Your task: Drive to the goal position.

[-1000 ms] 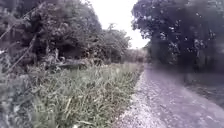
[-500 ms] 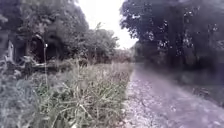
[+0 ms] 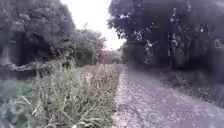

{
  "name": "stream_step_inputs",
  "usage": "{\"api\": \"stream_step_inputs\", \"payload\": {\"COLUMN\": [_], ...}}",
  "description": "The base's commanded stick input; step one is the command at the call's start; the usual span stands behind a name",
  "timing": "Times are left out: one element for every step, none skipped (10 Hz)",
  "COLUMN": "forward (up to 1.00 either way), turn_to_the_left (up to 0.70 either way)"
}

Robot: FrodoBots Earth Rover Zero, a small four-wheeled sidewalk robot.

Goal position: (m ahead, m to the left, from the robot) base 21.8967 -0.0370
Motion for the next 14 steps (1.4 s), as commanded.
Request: {"api": "stream_step_inputs", "payload": {"forward": [0.85, 0.85, 0.85, 0.85, 0.85, 0.85, 0.85, 0.85, 0.85, 0.85, 0.85, 0.85, 0.85, 0.85], "turn_to_the_left": [-0.33, -0.19, -0.09, 0.01, 0.01, 0.01, 0.01, 0.01, 0.01, 0.01, 0.01, 0.01, 0.01, 0.01]}}
